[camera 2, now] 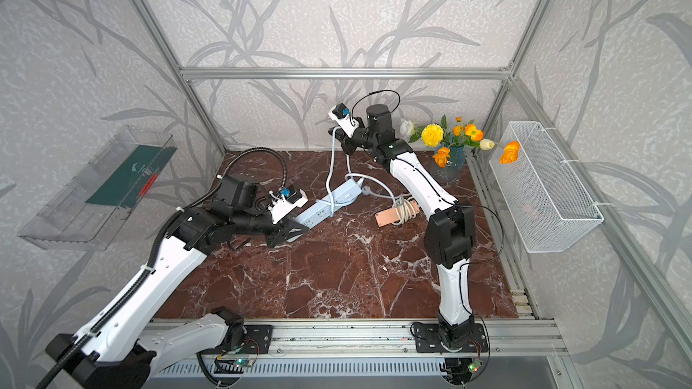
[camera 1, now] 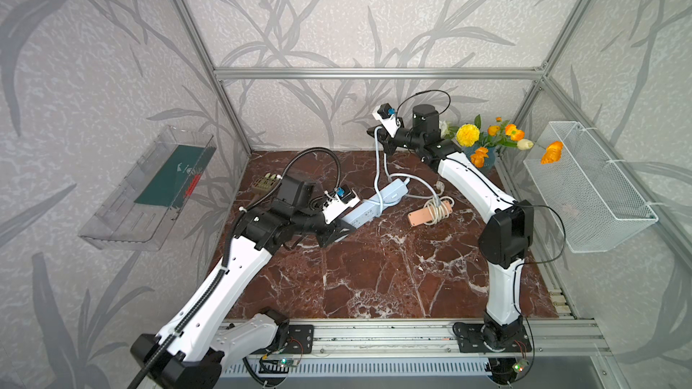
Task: Wrap the cord around the power strip
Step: Wrap the power cord around the power strip.
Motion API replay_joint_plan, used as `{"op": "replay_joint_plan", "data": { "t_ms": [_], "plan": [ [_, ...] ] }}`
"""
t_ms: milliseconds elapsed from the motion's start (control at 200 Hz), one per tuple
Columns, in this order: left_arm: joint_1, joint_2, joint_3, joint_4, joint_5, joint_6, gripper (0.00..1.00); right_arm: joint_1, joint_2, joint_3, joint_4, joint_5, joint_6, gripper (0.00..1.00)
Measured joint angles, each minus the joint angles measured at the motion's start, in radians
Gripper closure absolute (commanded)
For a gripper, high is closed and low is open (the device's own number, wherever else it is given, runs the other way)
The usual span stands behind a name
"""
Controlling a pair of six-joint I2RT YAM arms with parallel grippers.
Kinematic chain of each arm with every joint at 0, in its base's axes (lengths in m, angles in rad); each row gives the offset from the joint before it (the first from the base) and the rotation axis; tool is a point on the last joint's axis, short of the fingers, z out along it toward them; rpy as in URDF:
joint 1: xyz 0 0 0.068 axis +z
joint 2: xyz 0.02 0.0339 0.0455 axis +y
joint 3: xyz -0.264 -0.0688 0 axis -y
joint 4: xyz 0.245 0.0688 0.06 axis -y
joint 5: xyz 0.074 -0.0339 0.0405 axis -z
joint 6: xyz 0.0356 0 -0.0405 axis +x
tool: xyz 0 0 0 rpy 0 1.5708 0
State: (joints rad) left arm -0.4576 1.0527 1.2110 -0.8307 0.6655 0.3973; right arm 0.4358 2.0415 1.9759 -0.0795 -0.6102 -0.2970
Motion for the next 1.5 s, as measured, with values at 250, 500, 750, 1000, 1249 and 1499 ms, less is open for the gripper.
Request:
{"op": "replay_joint_plan", "data": {
  "t_ms": [250, 500, 750, 1000, 1249, 1499],
  "plan": [
    [0.056, -0.048, -0.022, 0.135, 0.124, -0.090, 1.00, -0.006, -0.007, -0.131, 0.178, -0.127, 0.182, 0.89],
    [0.106, -0.072, -0.029, 0.395, 0.130, -0.248, 1.00, 0.082, -0.007, -0.413, 0.454, 0.031, 0.372, 0.68],
    [0.106, -0.063, 0.048, 0.468, 0.087, -0.287, 1.00, 0.196, 0.021, -0.478, 0.645, 0.214, 0.479, 0.53],
    [0.163, -0.064, 0.106, 0.472, -0.105, -0.293, 1.00, 0.282, 0.059, -0.628, 0.727, 0.354, 0.531, 0.55],
    [0.212, -0.042, 0.114, 0.464, -0.437, -0.285, 1.00, 0.412, 0.071, -0.689, 0.664, 0.377, 0.488, 0.86],
    [0.257, -0.016, 0.108, 0.427, -0.706, -0.235, 1.00, 0.470, -0.037, -0.668, 0.431, 0.344, 0.234, 1.00]
  ]
}}
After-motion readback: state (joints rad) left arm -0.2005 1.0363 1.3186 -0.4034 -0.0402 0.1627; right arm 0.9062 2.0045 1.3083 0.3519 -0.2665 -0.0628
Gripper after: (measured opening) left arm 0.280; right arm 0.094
